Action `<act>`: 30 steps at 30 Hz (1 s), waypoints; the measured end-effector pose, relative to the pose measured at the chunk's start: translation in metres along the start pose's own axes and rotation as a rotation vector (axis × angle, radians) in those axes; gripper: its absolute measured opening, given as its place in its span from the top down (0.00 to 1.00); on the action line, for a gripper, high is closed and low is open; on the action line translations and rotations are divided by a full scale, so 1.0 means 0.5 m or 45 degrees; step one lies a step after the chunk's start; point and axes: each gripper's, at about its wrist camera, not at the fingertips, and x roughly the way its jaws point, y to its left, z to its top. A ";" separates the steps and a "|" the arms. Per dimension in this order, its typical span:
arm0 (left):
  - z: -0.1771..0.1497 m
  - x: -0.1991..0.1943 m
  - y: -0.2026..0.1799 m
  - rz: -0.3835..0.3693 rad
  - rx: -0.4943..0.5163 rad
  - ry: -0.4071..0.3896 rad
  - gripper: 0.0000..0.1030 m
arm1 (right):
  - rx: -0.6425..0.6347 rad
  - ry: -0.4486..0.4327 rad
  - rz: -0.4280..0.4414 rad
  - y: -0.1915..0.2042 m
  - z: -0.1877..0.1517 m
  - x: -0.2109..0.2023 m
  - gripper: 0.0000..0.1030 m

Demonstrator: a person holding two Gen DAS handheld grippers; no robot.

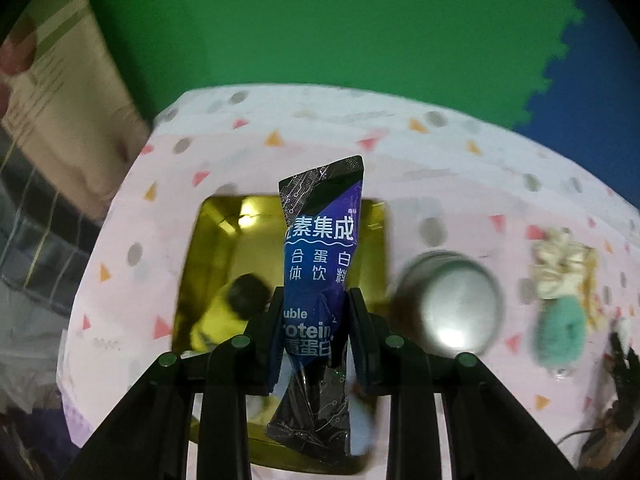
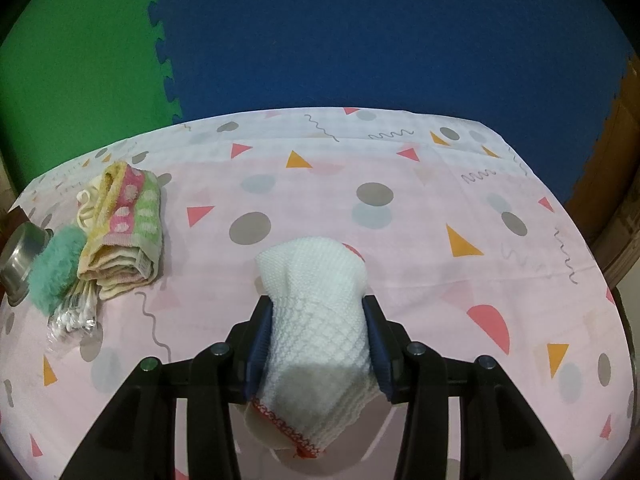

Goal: Organize soft objects
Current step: 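Carry the blue pouch into the gold tin and open the left tool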

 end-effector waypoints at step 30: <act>-0.062 0.075 0.041 0.252 0.113 -0.154 0.72 | -0.063 0.009 -0.063 0.013 0.005 0.000 0.55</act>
